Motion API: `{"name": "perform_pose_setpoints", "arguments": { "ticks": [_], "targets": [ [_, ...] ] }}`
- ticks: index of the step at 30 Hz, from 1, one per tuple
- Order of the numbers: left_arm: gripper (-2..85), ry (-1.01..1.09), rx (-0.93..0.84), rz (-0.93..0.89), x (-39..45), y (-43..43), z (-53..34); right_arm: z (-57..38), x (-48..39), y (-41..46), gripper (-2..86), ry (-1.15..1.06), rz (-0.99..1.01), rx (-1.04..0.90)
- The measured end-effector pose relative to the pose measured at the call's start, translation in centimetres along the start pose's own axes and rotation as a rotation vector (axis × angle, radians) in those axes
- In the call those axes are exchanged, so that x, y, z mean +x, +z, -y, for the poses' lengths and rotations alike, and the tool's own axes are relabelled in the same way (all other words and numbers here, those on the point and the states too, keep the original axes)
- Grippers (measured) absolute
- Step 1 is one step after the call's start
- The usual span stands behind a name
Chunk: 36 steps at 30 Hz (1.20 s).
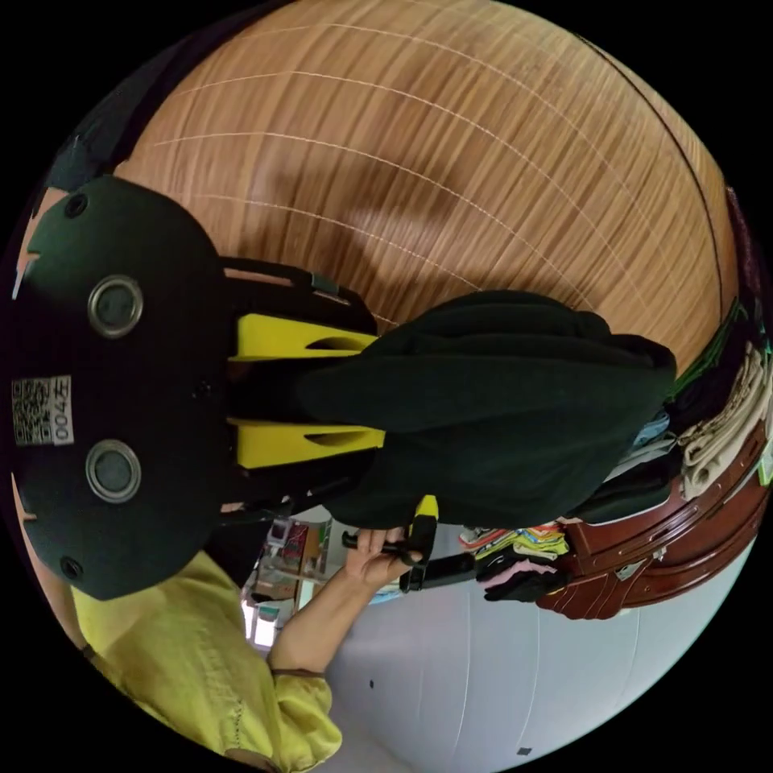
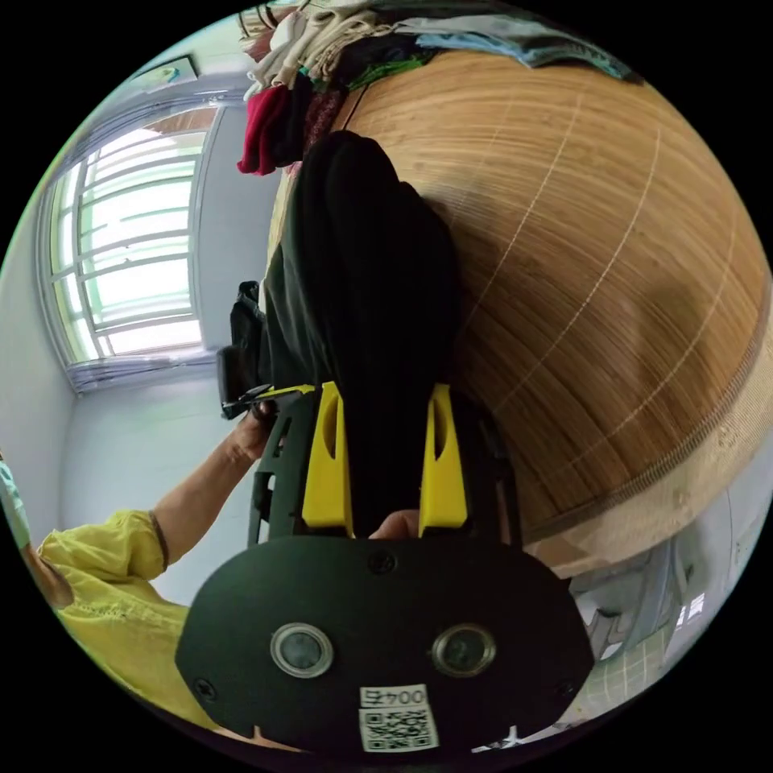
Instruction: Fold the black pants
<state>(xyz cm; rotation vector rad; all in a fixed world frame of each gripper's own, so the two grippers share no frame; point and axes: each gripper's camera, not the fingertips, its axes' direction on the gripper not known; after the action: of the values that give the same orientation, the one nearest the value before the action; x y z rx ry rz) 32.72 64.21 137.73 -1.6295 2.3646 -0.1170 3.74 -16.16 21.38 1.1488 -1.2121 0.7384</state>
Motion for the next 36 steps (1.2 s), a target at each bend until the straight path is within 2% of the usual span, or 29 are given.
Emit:
{"name": "perform_pose_setpoints", "arguments": {
  "ticks": [11,20,29,36],
  "targets": [
    [12.2,-0.107,0.088,0.055,6.7,-0.5,-7.8,-4.0,-10.5,0.7,13.6,-0.078,-0.163,0.006],
    [12.2,-0.186,0.190,0.003,10.4,-1.7,-14.6,-5.5,-17.8,0.9,13.5,-0.166,-0.216,-0.069],
    [12.1,-0.188,0.291,0.022,14.1,-4.9,-19.7,-6.0,-25.6,1.1,13.6,-0.267,-0.239,-0.059],
    [12.1,-0.225,0.335,0.066,16.0,-5.2,-20.3,-3.0,-27.6,1.2,13.6,-0.307,-0.199,-0.089]
  ]
}}
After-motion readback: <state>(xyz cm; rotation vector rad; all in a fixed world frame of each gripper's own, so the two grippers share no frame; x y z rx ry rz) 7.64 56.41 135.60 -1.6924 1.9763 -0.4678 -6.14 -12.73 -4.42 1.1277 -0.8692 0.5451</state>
